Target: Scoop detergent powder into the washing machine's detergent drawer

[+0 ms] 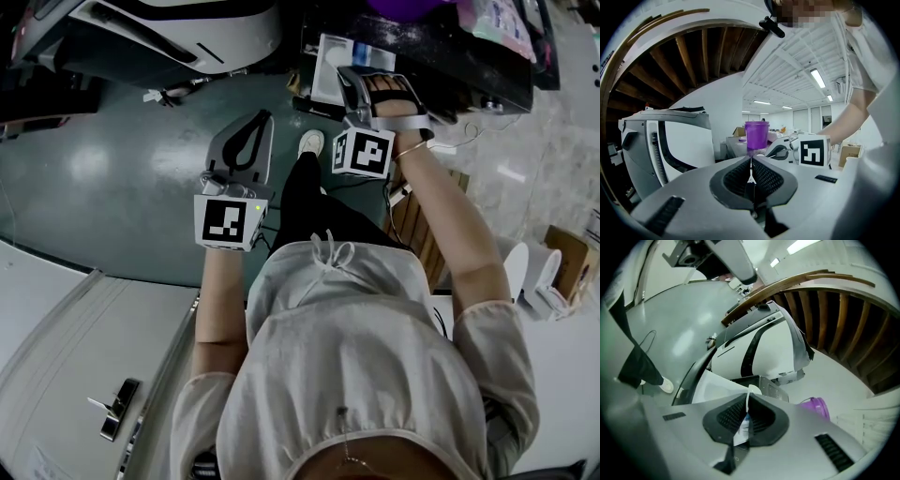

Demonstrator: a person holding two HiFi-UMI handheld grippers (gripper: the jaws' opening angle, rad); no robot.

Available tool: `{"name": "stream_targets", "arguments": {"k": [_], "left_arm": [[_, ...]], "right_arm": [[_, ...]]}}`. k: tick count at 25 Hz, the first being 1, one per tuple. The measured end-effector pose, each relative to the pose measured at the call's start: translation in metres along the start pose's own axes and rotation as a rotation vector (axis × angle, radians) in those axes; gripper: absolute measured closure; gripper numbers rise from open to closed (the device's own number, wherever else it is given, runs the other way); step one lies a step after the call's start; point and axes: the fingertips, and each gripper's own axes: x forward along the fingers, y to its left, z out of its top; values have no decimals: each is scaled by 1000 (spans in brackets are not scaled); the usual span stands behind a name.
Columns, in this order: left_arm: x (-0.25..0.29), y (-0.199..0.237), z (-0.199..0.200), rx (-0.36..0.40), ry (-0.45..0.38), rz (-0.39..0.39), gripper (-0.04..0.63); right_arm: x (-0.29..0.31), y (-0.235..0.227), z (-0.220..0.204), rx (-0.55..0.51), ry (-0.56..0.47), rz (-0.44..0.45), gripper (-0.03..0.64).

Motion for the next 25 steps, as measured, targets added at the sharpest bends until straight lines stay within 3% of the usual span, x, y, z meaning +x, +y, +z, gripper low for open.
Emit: {"name": "stream_targets", "arguments": {"k": [6,11,15,18,20,25], "left_arm": [[-1,3,24,10,-106,10,566],[4,3,45,55,-53,13,566],[12,6,79,78,-137,19,566],[15,7,97,95,-132,14,566],[17,6,109,102,-119,10,566],[26,-1,147,145,-186,-9,566]], "right_arm": [[-22,-29,1,243,-67,-6,606],[-49,-65,-2,455,-121,-38,606],[-73,-89,-2,688,-186,-53,606],[-88,-109,-5,835,-241,-72,606],[-98,-122,-8,902,-274,-97,606],[-128,-159,-23,1022,-343,-185,606]]}}
